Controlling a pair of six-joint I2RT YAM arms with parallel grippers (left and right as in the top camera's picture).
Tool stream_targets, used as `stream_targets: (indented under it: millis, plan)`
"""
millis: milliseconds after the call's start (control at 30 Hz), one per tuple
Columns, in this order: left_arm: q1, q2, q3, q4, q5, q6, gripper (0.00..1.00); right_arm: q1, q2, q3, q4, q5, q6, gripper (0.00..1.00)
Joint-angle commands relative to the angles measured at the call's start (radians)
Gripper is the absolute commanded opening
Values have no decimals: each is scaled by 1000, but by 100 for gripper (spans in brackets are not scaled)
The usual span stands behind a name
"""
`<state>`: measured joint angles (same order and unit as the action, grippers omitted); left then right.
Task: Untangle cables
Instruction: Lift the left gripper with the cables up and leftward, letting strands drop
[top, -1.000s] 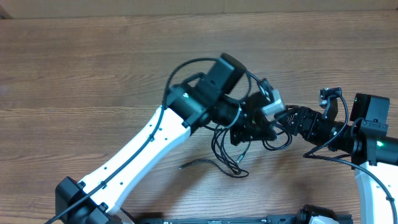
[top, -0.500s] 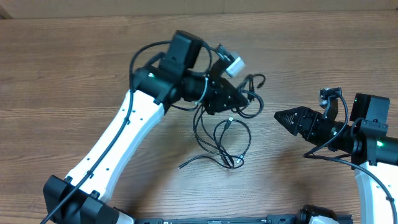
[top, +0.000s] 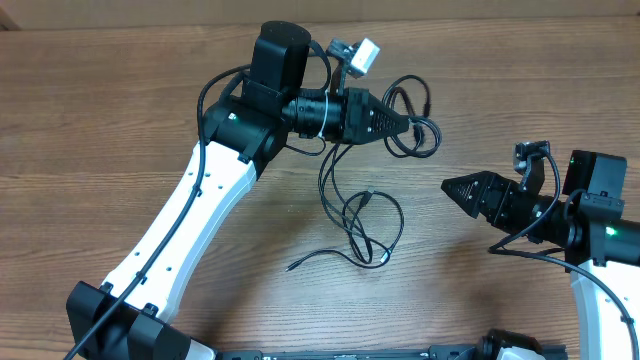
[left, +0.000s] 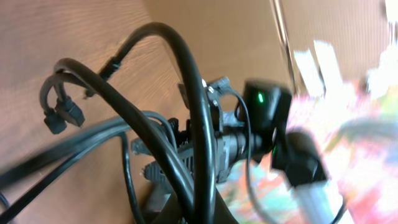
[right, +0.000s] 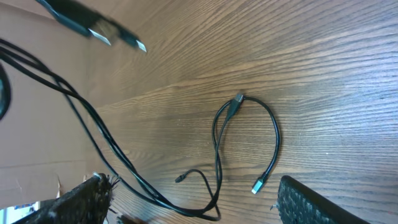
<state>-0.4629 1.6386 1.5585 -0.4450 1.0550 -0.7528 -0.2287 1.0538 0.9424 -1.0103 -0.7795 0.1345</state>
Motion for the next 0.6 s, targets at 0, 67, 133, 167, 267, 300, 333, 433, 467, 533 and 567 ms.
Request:
stream_targets:
  millis: [0, 67, 133, 167, 267, 300, 333, 433, 467, 533, 567]
  plan:
    - [6, -10, 14, -1, -83, -365, 4, -2, -3, 13, 4, 2, 0, 84]
    - [6, -10, 14, 0, -120, -484, 4, -2, -3, 13, 2, 2, 0, 84]
    - [6, -10, 14, 0, -177, -619, 4, -2, -3, 13, 2, 2, 0, 84]
    - [6, -10, 14, 0, -212, -679, 4, -2, -3, 13, 2, 2, 0, 84]
    - [6, -10, 14, 0, -331, -823, 4, -2, -3, 13, 2, 2, 0, 84]
    - [6, -10, 14, 0, -381, -866, 4, -2, -3, 13, 2, 2, 0, 84]
    - [6, -10, 14, 1, -438, -909, 4, -2, -3, 13, 2, 1, 0, 84]
    - [6, -10, 14, 21, -653, -1017, 4, -2, -3, 13, 2, 1, 0, 84]
    - [6, -10, 14, 29, -731, -1049, 4, -2, -3, 13, 2, 1, 0, 84]
    - [8, -10, 14, 43, -883, -1080, 4, -2, -3, 13, 2, 2, 0, 84]
    - [10, -10, 14, 44, -959, -1101, 4, -2, -3, 13, 2, 2, 0, 84]
